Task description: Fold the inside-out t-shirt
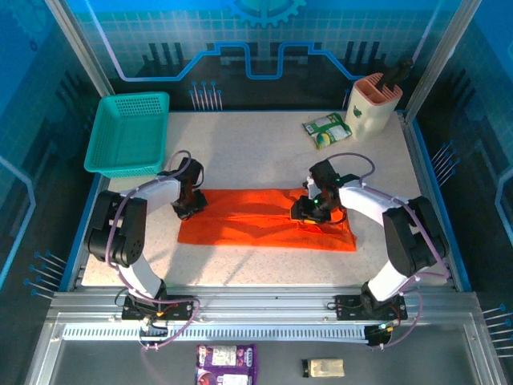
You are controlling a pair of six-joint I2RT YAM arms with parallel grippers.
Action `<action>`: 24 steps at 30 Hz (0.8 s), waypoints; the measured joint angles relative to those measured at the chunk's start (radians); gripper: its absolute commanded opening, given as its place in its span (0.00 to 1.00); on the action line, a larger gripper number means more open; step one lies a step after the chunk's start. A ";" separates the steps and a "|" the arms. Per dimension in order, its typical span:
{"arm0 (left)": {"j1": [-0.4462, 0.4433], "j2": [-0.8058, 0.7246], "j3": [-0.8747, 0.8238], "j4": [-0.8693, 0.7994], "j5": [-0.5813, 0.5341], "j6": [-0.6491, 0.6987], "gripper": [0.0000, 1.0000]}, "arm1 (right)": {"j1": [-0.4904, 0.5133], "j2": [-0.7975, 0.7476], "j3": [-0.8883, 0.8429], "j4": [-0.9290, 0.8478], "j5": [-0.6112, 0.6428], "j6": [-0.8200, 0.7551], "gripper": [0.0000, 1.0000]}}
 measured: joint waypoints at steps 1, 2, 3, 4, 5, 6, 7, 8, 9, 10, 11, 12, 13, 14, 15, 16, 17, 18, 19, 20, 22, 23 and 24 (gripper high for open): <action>0.007 0.000 0.002 0.004 0.000 0.001 0.14 | -0.001 0.006 -0.003 -0.003 0.005 0.001 0.57; 0.017 0.003 0.002 0.008 0.001 0.003 0.15 | -0.003 0.008 -0.006 -0.006 0.006 0.000 0.58; 0.025 0.004 0.003 0.010 0.002 0.004 0.15 | -0.007 0.006 -0.008 -0.007 0.001 -0.002 0.59; 0.029 0.003 0.004 0.010 0.002 0.009 0.16 | -0.010 0.002 -0.008 -0.008 -0.007 -0.002 0.59; 0.034 0.003 0.005 0.010 0.002 0.015 0.17 | -0.016 -0.005 -0.008 -0.011 -0.016 -0.003 0.59; 0.036 0.002 0.007 0.009 0.001 0.020 0.19 | -0.023 -0.018 -0.008 -0.015 -0.025 -0.002 0.59; 0.036 0.000 0.009 0.006 0.001 0.023 0.20 | -0.032 -0.037 -0.008 -0.024 -0.031 -0.003 0.59; 0.036 -0.005 0.011 0.000 0.001 0.026 0.20 | -0.045 -0.063 -0.008 -0.034 -0.033 -0.007 0.59; 0.035 -0.013 0.014 -0.009 0.002 0.027 0.21 | -0.060 -0.091 -0.006 -0.043 -0.032 -0.013 0.58; 0.032 -0.023 0.019 -0.023 0.002 0.029 0.20 | -0.084 -0.124 -0.002 -0.054 -0.029 -0.021 0.57; 0.027 -0.037 0.030 -0.042 0.002 0.029 0.19 | -0.113 -0.156 0.003 -0.061 -0.022 -0.030 0.57; 0.019 -0.049 0.043 -0.057 0.003 0.029 0.18 | -0.146 -0.182 0.010 -0.066 -0.016 -0.041 0.58; 0.008 -0.064 0.061 -0.071 0.009 0.029 0.17 | -0.190 -0.203 0.016 -0.068 -0.014 -0.054 0.62; -0.006 -0.077 0.077 -0.079 0.016 0.029 0.17 | -0.244 -0.215 0.022 -0.068 -0.019 -0.071 0.67; -0.018 -0.087 0.089 -0.083 0.024 0.029 0.16 | -0.286 -0.216 0.026 -0.067 -0.024 -0.082 0.73; -0.032 -0.096 0.097 -0.084 0.033 0.029 0.15 | -0.336 -0.212 0.026 -0.062 -0.038 -0.099 0.77; -0.046 -0.101 0.101 -0.085 0.043 0.029 0.14 | -0.382 -0.203 0.025 -0.057 -0.059 -0.115 0.78; -0.056 -0.103 0.101 -0.085 0.049 0.029 0.14 | -0.414 -0.192 0.024 -0.050 -0.079 -0.126 0.79; -0.065 -0.099 0.101 -0.091 0.056 0.029 0.13 | -0.450 -0.173 0.024 -0.037 -0.114 -0.138 0.79; -0.074 -0.091 0.099 -0.097 0.065 0.029 0.12 | -0.479 -0.148 0.024 -0.019 -0.153 -0.147 0.78; -0.081 -0.072 0.085 -0.096 0.076 0.030 0.12 | -0.516 -0.088 0.025 0.019 -0.227 -0.155 0.77; -0.082 -0.058 0.072 -0.097 0.080 0.030 0.12 | -0.527 -0.048 0.025 0.043 -0.263 -0.158 0.76; -0.082 -0.047 0.062 -0.098 0.080 0.033 0.11 | -0.533 -0.018 0.025 0.062 -0.286 -0.157 0.75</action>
